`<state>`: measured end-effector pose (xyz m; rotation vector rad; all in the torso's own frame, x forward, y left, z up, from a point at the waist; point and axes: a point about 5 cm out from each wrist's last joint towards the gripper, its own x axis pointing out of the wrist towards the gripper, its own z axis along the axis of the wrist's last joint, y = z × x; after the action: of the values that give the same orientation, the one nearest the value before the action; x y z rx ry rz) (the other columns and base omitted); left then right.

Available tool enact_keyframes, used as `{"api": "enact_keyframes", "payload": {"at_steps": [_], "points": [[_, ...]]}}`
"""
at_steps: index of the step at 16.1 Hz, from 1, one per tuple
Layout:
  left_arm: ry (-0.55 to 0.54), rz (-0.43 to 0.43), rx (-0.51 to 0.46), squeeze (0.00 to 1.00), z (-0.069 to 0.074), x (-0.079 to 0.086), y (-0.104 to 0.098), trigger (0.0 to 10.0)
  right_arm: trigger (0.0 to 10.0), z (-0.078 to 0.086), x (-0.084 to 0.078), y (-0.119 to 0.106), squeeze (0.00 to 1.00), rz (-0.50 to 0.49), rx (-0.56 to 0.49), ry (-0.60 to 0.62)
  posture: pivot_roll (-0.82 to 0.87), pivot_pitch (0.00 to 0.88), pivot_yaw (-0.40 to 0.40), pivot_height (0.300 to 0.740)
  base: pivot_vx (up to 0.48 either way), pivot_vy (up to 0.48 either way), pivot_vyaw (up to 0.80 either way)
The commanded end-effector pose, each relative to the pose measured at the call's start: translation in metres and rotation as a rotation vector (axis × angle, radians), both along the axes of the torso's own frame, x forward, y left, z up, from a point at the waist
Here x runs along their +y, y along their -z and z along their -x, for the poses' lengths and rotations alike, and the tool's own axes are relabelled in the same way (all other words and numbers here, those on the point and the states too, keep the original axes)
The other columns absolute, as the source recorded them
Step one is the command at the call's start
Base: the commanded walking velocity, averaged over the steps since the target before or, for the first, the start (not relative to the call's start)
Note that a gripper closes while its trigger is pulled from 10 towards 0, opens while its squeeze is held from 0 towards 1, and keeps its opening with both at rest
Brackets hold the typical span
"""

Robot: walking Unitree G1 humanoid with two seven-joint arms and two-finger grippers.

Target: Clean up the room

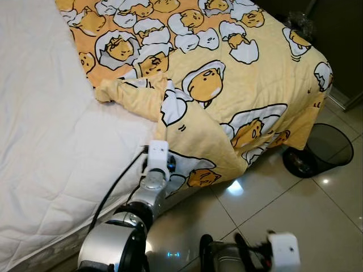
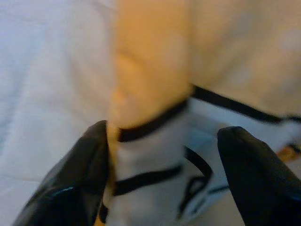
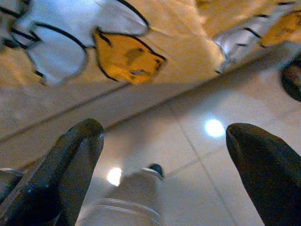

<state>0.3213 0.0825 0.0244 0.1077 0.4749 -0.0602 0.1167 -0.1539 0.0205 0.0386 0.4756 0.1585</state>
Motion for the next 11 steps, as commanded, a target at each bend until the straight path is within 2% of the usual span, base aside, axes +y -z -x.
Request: {"api": "enact_keyframes", "payload": {"at_steps": [1, 4, 5, 7, 8, 9, 11], "points": [[0.028, -0.019, 0.065, 0.00, 0.011, -0.001, 0.014, 0.0, 10.0, -0.001, 0.007, -0.003, 0.00, -0.038, 0.001, -0.023, -0.20, 0.227, -0.010, 0.740, 0.000, 0.000, 0.00], [0.091, -0.008, 0.082, 0.00, 0.015, -0.008, 0.016, 0.0, 10.0, -0.008, 0.014, -0.011, 0.00, -0.044, -0.035, -0.076, -0.19, 0.230, -0.011, 0.740, 0.000, 0.000, 0.00], [0.152, -0.030, 0.097, 0.00, 0.018, -0.014, 0.019, 0.0, 10.0, -0.004, 0.021, -0.013, 0.00, -0.060, -0.023, -0.122, -0.19, 0.233, -0.017, 0.740, 0.000, 0.000, 0.00], [0.212, -0.084, 0.082, 0.00, 0.019, -0.016, 0.019, 0.0, 10.0, 0.000, 0.025, -0.013, 0.00, -0.063, -0.015, -0.142, -0.20, 0.235, -0.023, 0.740, 0.000, 0.000, 0.00], [0.221, -0.126, 0.013, 0.00, 0.017, -0.013, 0.015, 0.0, 10.0, 0.002, 0.026, -0.014, 0.00, -0.067, -0.005, -0.142, -0.20, 0.242, -0.027, 0.740, 0.000, 0.000, 0.00], [0.202, -0.104, -0.081, 0.00, 0.012, -0.010, 0.007, 0.0, 10.0, 0.004, 0.026, -0.015, 0.00, -0.066, -0.002, -0.151, -0.21, 0.249, -0.037, 0.740, 0.000, 0.000, 0.00], [0.179, -0.077, -0.105, 0.00, 0.014, -0.007, 0.008, 0.0, 10.0, 0.004, 0.022, -0.017, 0.00, -0.058, 0.000, -0.156, -0.21, 0.253, -0.045, 0.740, 0.000, 0.000, 0.00]]}}
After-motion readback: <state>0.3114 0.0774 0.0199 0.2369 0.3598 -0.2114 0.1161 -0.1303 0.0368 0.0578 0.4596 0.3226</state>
